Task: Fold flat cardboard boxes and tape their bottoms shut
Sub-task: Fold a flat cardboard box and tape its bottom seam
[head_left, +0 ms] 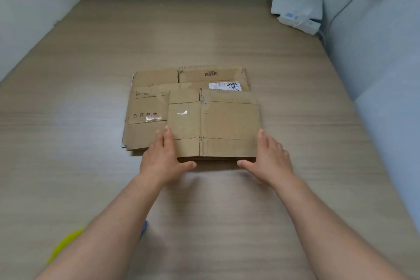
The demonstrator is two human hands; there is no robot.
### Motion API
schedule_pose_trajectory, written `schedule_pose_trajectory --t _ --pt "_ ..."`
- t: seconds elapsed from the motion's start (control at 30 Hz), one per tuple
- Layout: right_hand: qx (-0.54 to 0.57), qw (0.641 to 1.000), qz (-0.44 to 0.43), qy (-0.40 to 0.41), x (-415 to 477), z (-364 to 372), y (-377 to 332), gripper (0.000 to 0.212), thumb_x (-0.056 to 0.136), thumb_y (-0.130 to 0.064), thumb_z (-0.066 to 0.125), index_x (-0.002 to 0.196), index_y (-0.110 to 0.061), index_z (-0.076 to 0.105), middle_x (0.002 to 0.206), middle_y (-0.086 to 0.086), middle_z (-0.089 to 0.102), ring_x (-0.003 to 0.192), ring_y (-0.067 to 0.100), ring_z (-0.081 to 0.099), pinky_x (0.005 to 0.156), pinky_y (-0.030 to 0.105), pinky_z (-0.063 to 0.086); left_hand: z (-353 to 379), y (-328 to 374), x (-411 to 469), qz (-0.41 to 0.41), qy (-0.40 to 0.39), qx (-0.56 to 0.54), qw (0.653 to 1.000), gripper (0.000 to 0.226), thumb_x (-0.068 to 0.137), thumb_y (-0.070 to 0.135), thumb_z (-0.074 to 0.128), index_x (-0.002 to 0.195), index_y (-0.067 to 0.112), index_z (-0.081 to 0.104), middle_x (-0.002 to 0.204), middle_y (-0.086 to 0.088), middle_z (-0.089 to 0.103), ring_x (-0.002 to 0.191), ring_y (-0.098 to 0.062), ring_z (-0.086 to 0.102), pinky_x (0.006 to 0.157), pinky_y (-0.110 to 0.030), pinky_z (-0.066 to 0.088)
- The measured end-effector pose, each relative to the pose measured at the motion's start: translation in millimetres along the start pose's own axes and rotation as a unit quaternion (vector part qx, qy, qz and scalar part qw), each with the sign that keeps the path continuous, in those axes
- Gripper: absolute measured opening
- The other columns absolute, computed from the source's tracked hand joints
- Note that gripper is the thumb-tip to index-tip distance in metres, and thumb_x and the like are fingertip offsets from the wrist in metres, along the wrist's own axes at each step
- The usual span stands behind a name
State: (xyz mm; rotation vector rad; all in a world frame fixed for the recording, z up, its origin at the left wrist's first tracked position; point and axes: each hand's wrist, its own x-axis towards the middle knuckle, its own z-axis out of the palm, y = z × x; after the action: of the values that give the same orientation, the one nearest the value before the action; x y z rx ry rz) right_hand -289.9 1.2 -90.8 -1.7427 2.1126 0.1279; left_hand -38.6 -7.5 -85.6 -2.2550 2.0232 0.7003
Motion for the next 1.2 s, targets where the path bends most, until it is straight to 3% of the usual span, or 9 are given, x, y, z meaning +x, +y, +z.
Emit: schedule_pose_trajectory --t 0.2,0.37,0.5,0.6,0.7,0.77,0.9,1.03,1.2 --pt "0.018 0.999 -0.019 0.028 4.2 14.7 8.1 0.102 0.079 -0.060 0.060 0.151 -0.013 0.005 0.149 0.010 0.029 0.134 0.030 0.031 0.107 0.039 0.029 9.2 16.1 -7.5 -0.023 0.044 -0.028 0.998 0.093 0.080 0.058 0.063 0.149 0.017 0.015 0.155 -0.015 0.019 0.140 -0.033 0.020 0.113 -0.042 0.026" --pt "0.181 0.980 -0.052 0.071 -19.0 -3.2 9.8 0.091 0.082 -0.033 0.063 0.152 -0.022 0.006 0.143 0.007 0.028 0.118 0.026 0.047 0.090 0.033 0.041 -6.8 24.0 -43.3 0.005 0.122 -0.094 0.988 0.061 0.091 0.048 0.053 0.144 0.026 0.033 0.155 -0.005 0.022 0.139 -0.025 0.026 0.106 -0.038 0.032" --pt "0.421 0.887 -0.020 0.190 -45.3 -20.7 0.1 0.081 0.085 -0.004 0.056 0.152 -0.023 0.014 0.140 0.003 0.043 0.123 0.018 0.046 0.093 0.017 0.033 -26.9 26.6 -75.0 0.048 0.200 -0.225 0.952 0.030 0.100 0.029 0.042 0.127 0.024 0.054 0.123 -0.001 0.056 0.108 -0.024 0.053 0.088 -0.035 0.047" --pt "0.569 0.796 0.056 0.200 -66.8 -36.0 -8.4 0.052 0.085 -0.009 0.063 0.134 -0.015 0.045 0.109 0.001 0.062 0.089 0.014 0.060 0.075 0.017 0.044 -47.6 25.3 -95.6 0.020 0.206 -0.352 0.913 0.020 0.101 0.027 0.041 0.097 0.015 0.057 0.095 -0.008 0.064 0.090 -0.031 0.061 0.077 -0.045 0.054" --pt "0.483 0.845 0.017 0.229 -95.8 -39.8 -21.1 0.004 0.086 -0.015 0.062 0.087 -0.011 0.061 0.079 0.000 0.061 0.075 0.020 0.054 0.067 0.028 0.037 -68.3 16.0 -115.0 0.015 0.180 -0.404 0.897 0.020 0.100 0.026 0.042 0.092 0.017 0.057 0.092 -0.006 0.065 0.080 -0.025 0.067 0.056 -0.027 0.053" --pt "0.392 0.873 -0.017 0.288 -116.5 -43.2 -31.9 0.006 0.089 -0.015 0.058 0.084 -0.011 0.058 0.077 0.000 0.057 0.074 0.021 0.051 0.064 0.029 0.034 -80.2 6.8 -128.2 0.031 0.176 -0.393 0.902 0.021 0.098 0.024 0.042 0.091 0.013 0.058 0.091 -0.008 0.066 0.068 -0.019 0.069 0.051 -0.025 0.053" --pt "0.259 0.862 -0.058 0.431 -155.5 -65.4 -51.5 0.009 0.083 -0.011 0.059 0.076 -0.010 0.055 0.072 -0.001 0.050 0.065 0.022 0.043 0.057 0.028 0.029 -97.7 -10.9 -151.0 0.047 0.176 -0.367 0.912 0.017 0.088 0.018 0.042 0.092 0.007 0.054 0.072 -0.011 0.070 0.052 -0.022 0.068 0.060 -0.041 0.058" --pt "0.199 0.892 -0.074 0.400 -178.6 -75.1 -59.0 0.014 0.078 -0.012 0.057 0.070 -0.014 0.045 0.068 -0.004 0.043 0.061 0.024 0.039 0.052 0.028 0.023 -96.8 -19.7 -167.3 0.029 0.159 -0.316 0.935 0.013 0.085 0.022 0.044 0.098 0.020 0.043 0.056 -0.003 0.068 0.053 -0.024 0.067 0.062 -0.040 0.057" --pt "0.171 0.933 -0.080 0.306 -178.0 -65.4 -45.3 0.010 0.080 -0.016 0.055 0.076 -0.016 0.046 0.070 -0.005 0.047 0.066 0.023 0.045 0.051 0.026 0.026 -75.5 -22.7 -180.0 0.078 0.115 -0.331 0.933 0.033 0.088 0.054 0.053 0.103 0.027 0.042 0.096 0.007 0.059 0.057 -0.012 0.066 0.051 -0.030 0.054"
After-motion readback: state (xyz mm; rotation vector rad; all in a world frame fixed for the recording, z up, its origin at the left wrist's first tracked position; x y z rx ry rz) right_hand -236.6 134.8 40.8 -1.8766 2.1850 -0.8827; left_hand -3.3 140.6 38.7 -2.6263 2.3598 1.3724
